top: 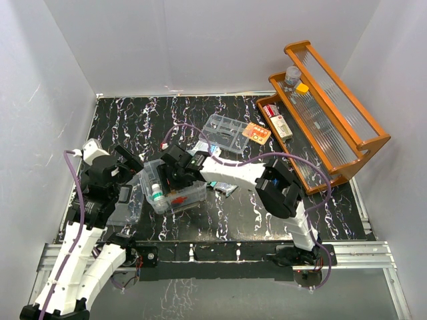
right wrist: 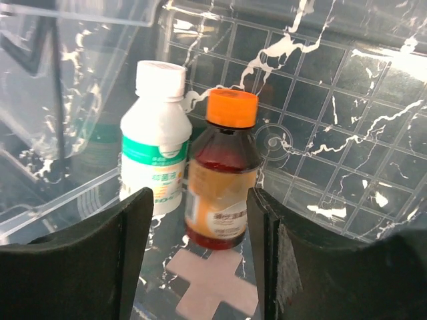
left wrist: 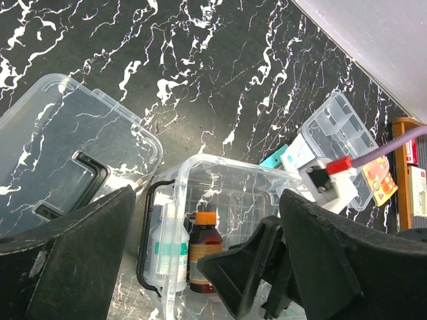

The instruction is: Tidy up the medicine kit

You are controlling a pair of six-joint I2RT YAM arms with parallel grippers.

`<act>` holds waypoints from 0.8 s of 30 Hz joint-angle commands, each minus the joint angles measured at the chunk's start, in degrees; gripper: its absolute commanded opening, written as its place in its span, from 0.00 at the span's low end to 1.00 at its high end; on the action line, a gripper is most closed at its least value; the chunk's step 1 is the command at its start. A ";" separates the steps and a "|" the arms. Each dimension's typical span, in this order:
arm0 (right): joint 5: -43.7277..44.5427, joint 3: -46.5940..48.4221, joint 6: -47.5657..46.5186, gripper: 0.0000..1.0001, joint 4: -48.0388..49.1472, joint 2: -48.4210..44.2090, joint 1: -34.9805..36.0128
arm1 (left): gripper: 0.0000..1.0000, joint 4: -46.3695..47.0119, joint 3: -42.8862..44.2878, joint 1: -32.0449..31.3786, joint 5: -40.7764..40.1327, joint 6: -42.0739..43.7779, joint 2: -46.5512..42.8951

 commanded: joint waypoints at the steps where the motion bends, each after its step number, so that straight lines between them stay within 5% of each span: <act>1: -0.32 1.02 -0.45 0.57 3.15 -7.04 -0.67 | 0.89 -0.89 3.32 -0.14 -1.85 2.18 -0.39; 7: 0.24 -5.66 -1.30 0.57 9.59 -17.54 -2.25 | 0.89 -1.25 6.89 -0.13 -1.55 5.88 -1.40; 16: 14.08 -25.51 -0.03 0.58 15.61 -36.89 -12.38 | 0.90 -0.83 9.80 -0.14 6.19 11.52 -2.91; 24: 9.68 -36.79 14.90 0.61 26.48 -34.87 -25.14 | 0.90 1.52 10.69 -0.16 13.20 13.69 -3.37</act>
